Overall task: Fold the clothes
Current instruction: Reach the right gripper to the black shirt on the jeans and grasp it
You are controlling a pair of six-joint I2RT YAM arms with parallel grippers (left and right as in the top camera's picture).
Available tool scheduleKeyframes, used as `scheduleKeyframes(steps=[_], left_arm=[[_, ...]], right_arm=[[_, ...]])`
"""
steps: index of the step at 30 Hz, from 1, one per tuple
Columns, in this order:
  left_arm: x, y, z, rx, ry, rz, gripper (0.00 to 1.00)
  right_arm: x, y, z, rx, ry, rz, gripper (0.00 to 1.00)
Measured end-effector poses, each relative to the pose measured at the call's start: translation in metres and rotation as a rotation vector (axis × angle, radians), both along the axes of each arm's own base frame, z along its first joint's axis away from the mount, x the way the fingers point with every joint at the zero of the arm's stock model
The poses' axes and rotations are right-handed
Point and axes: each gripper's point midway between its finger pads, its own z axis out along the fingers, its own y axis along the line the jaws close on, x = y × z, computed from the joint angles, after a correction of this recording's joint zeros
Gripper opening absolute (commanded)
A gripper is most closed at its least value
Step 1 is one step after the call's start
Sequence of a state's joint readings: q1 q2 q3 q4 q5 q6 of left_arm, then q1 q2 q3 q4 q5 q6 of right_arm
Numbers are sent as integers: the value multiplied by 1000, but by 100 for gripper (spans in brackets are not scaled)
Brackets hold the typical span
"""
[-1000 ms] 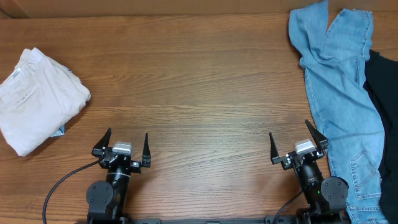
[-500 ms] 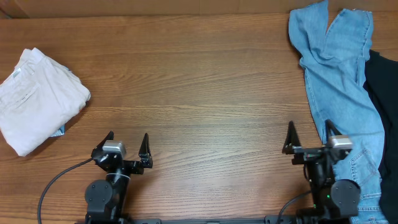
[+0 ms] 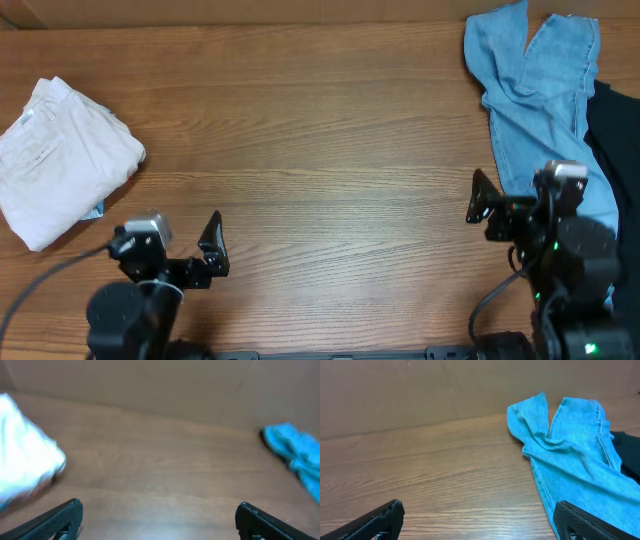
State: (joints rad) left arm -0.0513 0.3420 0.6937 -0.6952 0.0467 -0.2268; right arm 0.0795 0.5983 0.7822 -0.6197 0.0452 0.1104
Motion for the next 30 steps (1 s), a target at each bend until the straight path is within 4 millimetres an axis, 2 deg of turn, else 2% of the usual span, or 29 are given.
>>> scheduleKeyframes(steps=[4, 6, 9, 13, 14, 16, 18, 21, 25, 30], left_arm=[[4, 2, 15, 23, 108, 8, 100], [6, 3, 25, 31, 131, 8, 100], [9, 3, 37, 32, 133, 9, 100], [10, 3, 42, 32, 124, 9, 100], [10, 3, 42, 32, 124, 9, 100], [10, 3, 42, 33, 124, 11, 100], [10, 3, 42, 33, 125, 12, 100], [10, 3, 43, 33, 123, 12, 100], [12, 3, 47, 32, 103, 12, 100], [14, 3, 50, 31, 89, 12, 100]], right_arm=[[9, 2, 16, 1, -8, 6, 100], [12, -2, 14, 12, 9, -23, 100], [18, -20, -6, 43, 100, -140, 100], [16, -71, -47, 69, 270, -380, 100], [10, -93, -59, 85, 327, -474, 100], [-2, -123, -69, 115, 384, -608, 100], [-21, -160, -78, 161, 440, -775, 100], [-58, -202, -94, 243, 512, -1002, 100], [-96, -234, -114, 340, 573, -1221, 100], [-123, -246, -142, 407, 696, -1352, 97]])
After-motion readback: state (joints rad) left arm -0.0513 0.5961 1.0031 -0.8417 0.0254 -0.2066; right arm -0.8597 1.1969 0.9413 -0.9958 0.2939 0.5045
